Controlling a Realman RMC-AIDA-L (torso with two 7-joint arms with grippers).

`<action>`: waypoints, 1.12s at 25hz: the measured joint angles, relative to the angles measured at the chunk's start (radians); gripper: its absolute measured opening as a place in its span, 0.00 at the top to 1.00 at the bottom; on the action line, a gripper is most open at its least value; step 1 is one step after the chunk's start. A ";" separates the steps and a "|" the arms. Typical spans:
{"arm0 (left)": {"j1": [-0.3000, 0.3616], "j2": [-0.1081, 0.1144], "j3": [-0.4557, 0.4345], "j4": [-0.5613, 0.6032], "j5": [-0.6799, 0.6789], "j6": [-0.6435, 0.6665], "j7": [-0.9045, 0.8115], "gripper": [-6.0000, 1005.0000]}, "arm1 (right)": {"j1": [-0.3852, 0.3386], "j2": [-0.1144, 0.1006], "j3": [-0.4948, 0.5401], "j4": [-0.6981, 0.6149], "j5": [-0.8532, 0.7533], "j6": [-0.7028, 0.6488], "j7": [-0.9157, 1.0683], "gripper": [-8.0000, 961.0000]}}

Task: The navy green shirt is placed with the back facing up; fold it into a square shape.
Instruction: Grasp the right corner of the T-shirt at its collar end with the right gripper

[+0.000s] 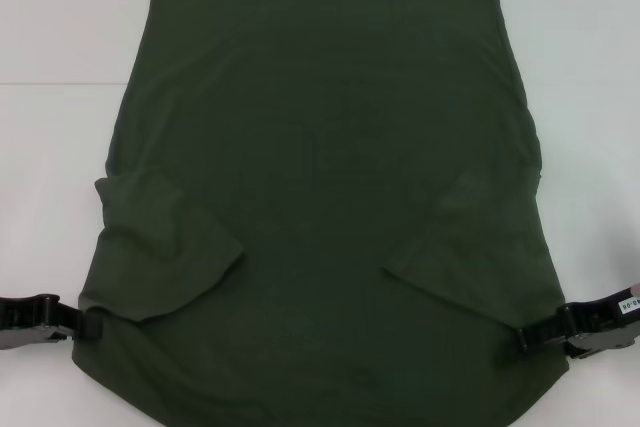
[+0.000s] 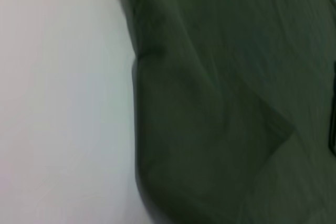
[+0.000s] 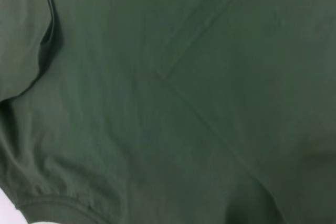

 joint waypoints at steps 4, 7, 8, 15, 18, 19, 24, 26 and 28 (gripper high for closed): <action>-0.003 0.000 0.000 0.000 0.000 -0.001 0.000 0.96 | -0.003 -0.003 -0.005 -0.005 0.000 0.008 -0.005 0.19; -0.007 0.000 0.000 0.000 0.000 -0.002 0.000 0.96 | -0.002 -0.005 -0.015 -0.001 0.000 0.010 -0.005 0.24; -0.008 0.000 0.000 0.000 0.000 -0.002 -0.001 0.96 | -0.001 -0.005 -0.017 -0.001 0.000 0.010 -0.005 0.25; -0.012 0.001 0.000 0.000 0.000 -0.011 -0.005 0.96 | 0.002 -0.010 -0.019 -0.001 0.000 0.015 -0.002 0.59; -0.012 0.002 0.000 0.000 0.000 -0.011 -0.005 0.96 | 0.002 -0.011 -0.019 -0.001 0.000 0.015 0.000 0.73; -0.012 0.002 0.000 0.000 0.000 -0.011 -0.005 0.96 | 0.002 -0.011 -0.019 -0.001 0.000 0.015 0.001 0.78; -0.012 0.002 0.000 0.000 0.000 -0.012 -0.002 0.96 | 0.003 -0.011 -0.018 -0.001 0.000 0.015 -0.001 0.89; -0.012 0.002 0.000 0.000 0.000 -0.011 0.001 0.96 | 0.004 -0.012 -0.017 -0.001 0.001 0.014 -0.008 0.92; -0.012 0.003 0.000 -0.002 0.000 -0.003 0.001 0.96 | 0.006 -0.012 -0.017 0.000 0.004 0.000 -0.025 0.92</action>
